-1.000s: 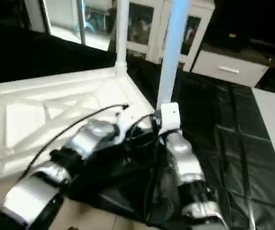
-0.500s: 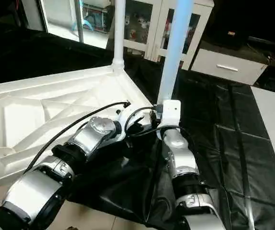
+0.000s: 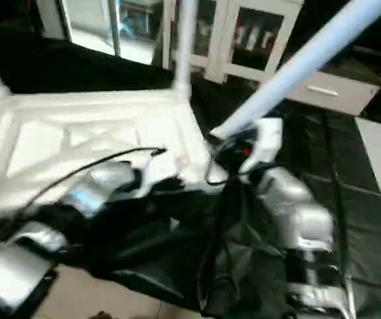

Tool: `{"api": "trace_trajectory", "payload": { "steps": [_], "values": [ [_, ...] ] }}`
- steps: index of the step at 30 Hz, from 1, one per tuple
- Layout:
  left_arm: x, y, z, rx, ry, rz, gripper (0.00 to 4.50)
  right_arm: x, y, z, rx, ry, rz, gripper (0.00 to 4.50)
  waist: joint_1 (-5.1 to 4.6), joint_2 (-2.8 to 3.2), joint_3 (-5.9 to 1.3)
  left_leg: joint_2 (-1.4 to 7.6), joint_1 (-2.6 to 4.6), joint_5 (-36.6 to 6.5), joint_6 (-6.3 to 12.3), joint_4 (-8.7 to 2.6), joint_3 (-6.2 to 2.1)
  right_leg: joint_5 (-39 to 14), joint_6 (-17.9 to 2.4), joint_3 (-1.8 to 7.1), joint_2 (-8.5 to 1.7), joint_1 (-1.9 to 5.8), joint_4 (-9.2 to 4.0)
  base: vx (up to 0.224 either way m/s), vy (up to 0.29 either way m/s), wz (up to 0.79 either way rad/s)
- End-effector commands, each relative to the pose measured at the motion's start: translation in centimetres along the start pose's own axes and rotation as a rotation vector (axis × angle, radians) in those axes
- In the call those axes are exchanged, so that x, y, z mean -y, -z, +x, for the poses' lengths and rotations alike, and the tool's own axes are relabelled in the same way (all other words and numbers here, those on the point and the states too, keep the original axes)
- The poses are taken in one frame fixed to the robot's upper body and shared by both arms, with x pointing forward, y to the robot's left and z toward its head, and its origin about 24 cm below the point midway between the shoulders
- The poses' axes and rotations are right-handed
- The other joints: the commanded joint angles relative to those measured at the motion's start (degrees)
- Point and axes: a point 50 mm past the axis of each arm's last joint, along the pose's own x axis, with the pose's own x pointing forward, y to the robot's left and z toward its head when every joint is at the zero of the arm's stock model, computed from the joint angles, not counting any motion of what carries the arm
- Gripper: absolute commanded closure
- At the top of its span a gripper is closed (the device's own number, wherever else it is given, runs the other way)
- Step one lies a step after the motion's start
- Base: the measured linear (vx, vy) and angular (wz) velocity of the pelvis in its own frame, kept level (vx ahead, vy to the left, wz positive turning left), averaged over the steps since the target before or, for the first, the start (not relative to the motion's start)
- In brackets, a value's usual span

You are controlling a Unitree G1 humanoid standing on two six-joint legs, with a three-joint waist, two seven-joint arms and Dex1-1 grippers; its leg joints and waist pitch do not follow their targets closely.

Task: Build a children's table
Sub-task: Insert table leg to table base

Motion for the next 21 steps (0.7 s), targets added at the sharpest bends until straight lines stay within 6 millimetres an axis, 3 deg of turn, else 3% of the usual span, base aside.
{"api": "trace_trajectory", "payload": {
  "steps": [1, 5, 6, 8, 10, 14, 16, 19, 21],
  "values": [
    [2.6, 2.7, 0.4, -0.119, 0.169, 0.021, 4.5, -0.4, -0.6, -0.6, 0.01, -0.036, 0.006, 1.83, 0.04, 0.66, -3.66, 2.43, 1.1, -10.9, 1.42, -4.54, -0.54, -4.5, -13.2, 2.67, -3.37, 2.64, -3.71, 0.0, 0.0, 0.0],
    [2.4, 3.5, -0.8, -0.132, 0.182, 0.037, 4.5, -0.7, -1.0, -1.0, 0.029, -0.05, 0.014, 1.83, -0.02, 0.61, -3.61, 2.37, 1.08, -13.2, -0.64, -4.77, -0.52, -7.2, -12.3, 2.73, -3.52, 2.52, -3.83, 0.0, 0.0, 0.0],
    [2.2, 4.0, -1.8, -0.133, 0.185, 0.02, 4.5, -0.8, -1.2, -1.2, 0.034, -0.06, 0.025, 1.83, 0.09, 0.92, -3.61, 2.31, 1.08, -13.8, -1.1, -4.82, -0.61, -8.3, -11.8, 2.79, -3.62, 2.52, -3.91, 0.0, 0.0, 0.0],
    [2.1, 4.2, -2.3, -0.129, 0.187, 0.01, 4.5, -0.9, -1.2, -1.3, 0.034, -0.067, 0.028, 1.83, 0.09, 0.66, -3.61, 2.19, 1.0, -13.7, -1.33, -4.87, -0.56, -8.8, -11.1, 2.86, -3.56, 2.55, -4.0, 0.0, 0.0, 0.0],
    [1.6, 4.2, -3.7, -0.073, 0.163, 0.064, 4.5, -1.2, -1.1, -1.4, 0.04, -0.069, 0.044, 1.83, 0.14, 0.63, -3.65, 2.08, 0.91, -13.6, -1.48, -4.95, -0.56, -8.8, -10.9, 2.84, -3.53, 2.61, -4.03, 0.0, 0.0, 0.0],
    [1.4, 4.3, -4.6, -0.059, 0.152, 0.114, 4.5, -1.2, -0.8, -1.4, 0.041, -0.052, 0.057, 1.83, 0.32, 0.81, -3.87, 2.07, 0.99, -12.1, -1.66, -4.89, -0.55, -6.9, -10.8, 2.81, -3.39, 2.5, -3.75, 0.0, 0.0, 0.0],
    [1.2, 4.2, -5.0, -0.04, 0.149, 0.09, 4.05, -1.2, -0.7, -1.4, 0.044, -0.046, 0.068, 1.83, 0.32, 0.9, -3.89, 2.06, 0.99, -11.1, -1.82, -4.9, -0.48, -4.7, -11.6, 2.76, -3.35, 2.55, -3.35, 0.0, 0.0, 0.0],
    [1.0, 3.9, -5.5, 0.017, 0.139, 0.037, 3.86, -1.4, -0.8, -1.3, 0.047, -0.052, 0.074, 1.83, 0.32, 1.05, -3.95, 2.11, 1.04, -10.4, -2.18, -4.9, -0.46, -2.6, -12.6, 2.72, -3.35, 2.68, -2.95, 0.0, 0.0, 0.0],
    [0.9, 3.5, -5.9, 0.083, 0.124, -0.01, 3.48, -1.6, -0.8, -1.2, 0.053, -0.057, 0.076, 1.83, 0.3, 1.28, -4.04, 2.01, 1.09, -10.0, -2.06, -4.78, -0.37, -0.9, -13.3, 2.72, -3.24, 2.67, -2.83, 0.0, 0.0, 0.0]
  ]
}}
